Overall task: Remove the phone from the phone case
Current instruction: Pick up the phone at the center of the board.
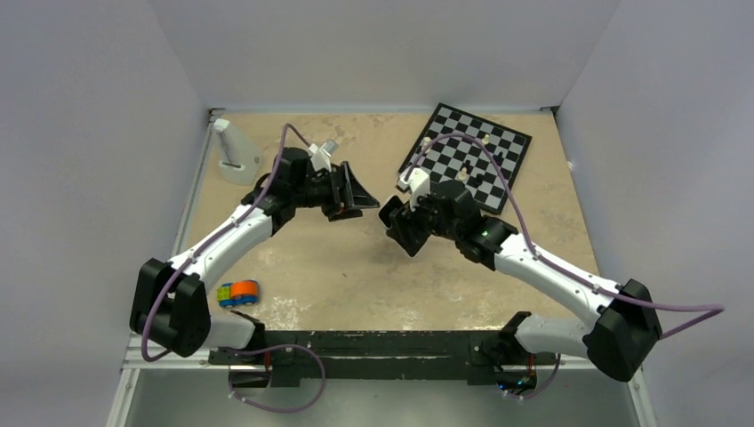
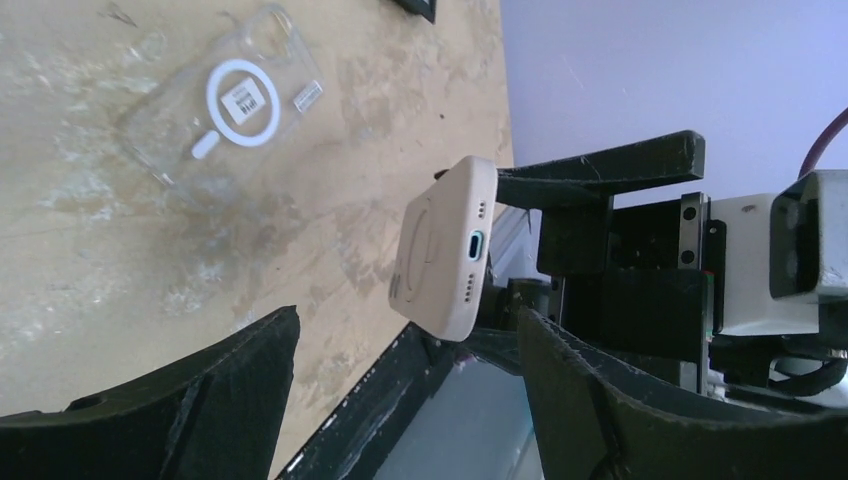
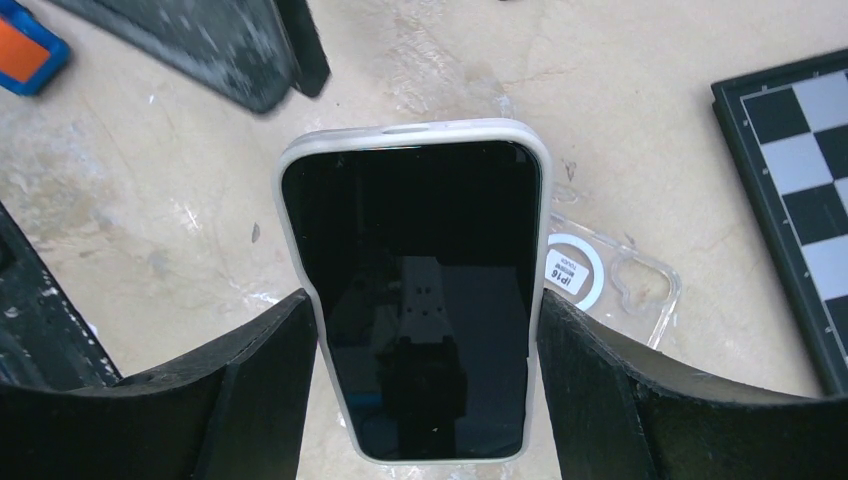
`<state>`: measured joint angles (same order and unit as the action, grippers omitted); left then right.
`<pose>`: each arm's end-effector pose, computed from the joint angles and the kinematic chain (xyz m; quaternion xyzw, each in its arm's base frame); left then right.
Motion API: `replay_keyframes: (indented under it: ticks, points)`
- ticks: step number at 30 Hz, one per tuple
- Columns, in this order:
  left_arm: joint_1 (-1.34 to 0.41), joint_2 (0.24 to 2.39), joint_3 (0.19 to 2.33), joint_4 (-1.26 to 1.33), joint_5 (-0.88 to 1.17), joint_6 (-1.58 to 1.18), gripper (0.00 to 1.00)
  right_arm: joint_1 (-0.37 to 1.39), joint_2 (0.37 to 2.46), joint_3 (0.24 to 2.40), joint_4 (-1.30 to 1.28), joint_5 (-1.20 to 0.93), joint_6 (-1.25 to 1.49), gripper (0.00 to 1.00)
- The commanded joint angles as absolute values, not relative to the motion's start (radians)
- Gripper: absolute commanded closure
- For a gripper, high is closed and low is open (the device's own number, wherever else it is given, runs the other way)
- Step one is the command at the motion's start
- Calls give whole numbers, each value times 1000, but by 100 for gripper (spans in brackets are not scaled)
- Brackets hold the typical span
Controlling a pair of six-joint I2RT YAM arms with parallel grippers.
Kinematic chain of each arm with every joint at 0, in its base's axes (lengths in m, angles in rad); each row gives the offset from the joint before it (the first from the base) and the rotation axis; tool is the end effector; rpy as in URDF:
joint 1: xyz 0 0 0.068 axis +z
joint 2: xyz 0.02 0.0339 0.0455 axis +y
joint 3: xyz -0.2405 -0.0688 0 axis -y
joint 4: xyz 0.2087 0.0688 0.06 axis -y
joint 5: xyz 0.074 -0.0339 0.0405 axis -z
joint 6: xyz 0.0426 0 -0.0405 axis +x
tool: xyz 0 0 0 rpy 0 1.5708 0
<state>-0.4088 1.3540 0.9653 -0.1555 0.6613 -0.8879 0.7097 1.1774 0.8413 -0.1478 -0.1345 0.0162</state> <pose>0.2431 -0.1338 0.2691 -0.0406 0.8382 -0.5059 0.1994 0.1840 0.1656 0.2694 -0.3229 0.7914 0.2369 0.4619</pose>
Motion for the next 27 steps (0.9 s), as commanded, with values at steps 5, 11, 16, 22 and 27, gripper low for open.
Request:
replay_keyframes:
  ticks: [5,11,16,22,27]
  points:
    - [-452,1361,1003,-164,772,-733,23,874,1203,956,-135,22,-52,100]
    - [-454,1366,993,-207,763,-663,35,925,1225,980,-143,74,-34,100]
    - [-459,1386,979,-177,851,-634,52,943,1232,975,-116,101,-17,100]
    - [-477,1411,958,-126,898,-662,64,951,1242,971,-101,124,-8,100]
    - [-479,1425,963,-74,925,-682,94,958,1251,974,-109,146,6,100]
